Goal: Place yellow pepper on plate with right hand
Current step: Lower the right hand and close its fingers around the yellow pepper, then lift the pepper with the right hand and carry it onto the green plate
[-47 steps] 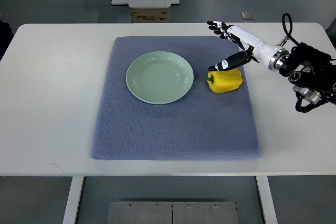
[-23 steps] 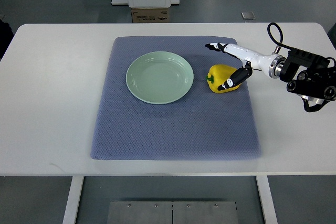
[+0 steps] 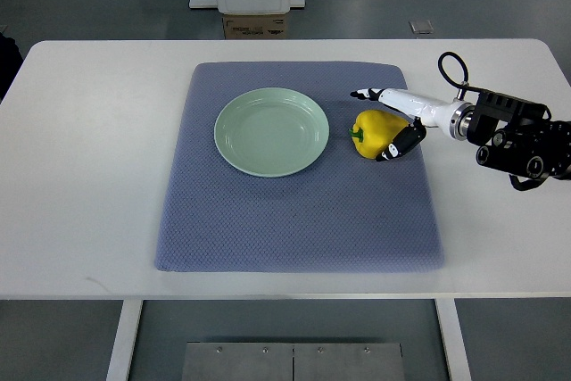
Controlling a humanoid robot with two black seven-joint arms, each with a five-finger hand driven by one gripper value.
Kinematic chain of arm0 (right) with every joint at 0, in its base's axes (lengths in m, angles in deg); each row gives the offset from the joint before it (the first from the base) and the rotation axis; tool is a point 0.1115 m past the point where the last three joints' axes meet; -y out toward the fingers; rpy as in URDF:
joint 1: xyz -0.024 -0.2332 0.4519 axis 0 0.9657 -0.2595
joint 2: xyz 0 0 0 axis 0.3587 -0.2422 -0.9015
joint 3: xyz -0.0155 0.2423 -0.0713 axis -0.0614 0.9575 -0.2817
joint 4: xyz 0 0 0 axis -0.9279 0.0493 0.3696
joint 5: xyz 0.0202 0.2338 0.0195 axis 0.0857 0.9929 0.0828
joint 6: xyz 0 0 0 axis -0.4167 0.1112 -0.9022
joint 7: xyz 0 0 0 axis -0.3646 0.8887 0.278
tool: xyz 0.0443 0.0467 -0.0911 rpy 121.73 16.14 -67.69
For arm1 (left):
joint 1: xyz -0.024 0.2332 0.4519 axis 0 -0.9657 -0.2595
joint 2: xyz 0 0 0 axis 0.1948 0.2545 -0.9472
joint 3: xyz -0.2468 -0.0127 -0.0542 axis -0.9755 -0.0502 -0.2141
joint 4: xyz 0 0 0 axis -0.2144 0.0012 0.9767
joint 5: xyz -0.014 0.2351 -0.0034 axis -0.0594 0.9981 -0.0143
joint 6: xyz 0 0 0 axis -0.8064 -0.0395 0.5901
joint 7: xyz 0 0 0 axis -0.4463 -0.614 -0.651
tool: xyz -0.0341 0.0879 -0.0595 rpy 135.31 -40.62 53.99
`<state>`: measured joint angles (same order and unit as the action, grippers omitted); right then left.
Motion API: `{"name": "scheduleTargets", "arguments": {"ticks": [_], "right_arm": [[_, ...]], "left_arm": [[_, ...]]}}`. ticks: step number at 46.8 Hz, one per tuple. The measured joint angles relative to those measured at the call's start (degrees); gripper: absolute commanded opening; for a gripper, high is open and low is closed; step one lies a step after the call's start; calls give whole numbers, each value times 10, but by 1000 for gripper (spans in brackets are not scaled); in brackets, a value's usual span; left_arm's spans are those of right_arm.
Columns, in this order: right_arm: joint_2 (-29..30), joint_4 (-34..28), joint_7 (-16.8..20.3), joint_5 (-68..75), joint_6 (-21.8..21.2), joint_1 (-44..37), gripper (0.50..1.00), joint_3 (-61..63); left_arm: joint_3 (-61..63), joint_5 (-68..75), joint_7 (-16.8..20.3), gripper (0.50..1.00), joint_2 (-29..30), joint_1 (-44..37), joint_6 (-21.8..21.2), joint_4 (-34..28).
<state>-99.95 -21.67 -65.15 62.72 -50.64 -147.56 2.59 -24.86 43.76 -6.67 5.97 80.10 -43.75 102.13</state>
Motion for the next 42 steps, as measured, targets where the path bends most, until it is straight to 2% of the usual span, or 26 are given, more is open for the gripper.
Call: {"name": "scheduleTargets", "arguments": {"ticks": [2, 8, 10, 12, 13, 42], "right_arm": [[0, 0, 0, 0, 0, 0, 828, -4], [1, 1, -3, 0, 3, 0, 667, -16], [1, 1, -3, 0, 5, 0, 602, -22], [1, 1, -4, 0, 7, 0, 517, -27], [2, 1, -4, 0, 8, 0, 500, -29], [-1, 1, -3, 8, 7, -8, 500, -26]], "left_arm": [[0, 0, 0, 1000, 0, 0, 0, 0], [0, 0, 0, 1000, 0, 0, 0, 0], [0, 0, 0, 1000, 0, 0, 0, 0], [0, 0, 0, 1000, 0, 0, 0, 0], [0, 0, 0, 1000, 0, 0, 0, 0], [0, 0, 0, 1000, 0, 0, 0, 0]]}}
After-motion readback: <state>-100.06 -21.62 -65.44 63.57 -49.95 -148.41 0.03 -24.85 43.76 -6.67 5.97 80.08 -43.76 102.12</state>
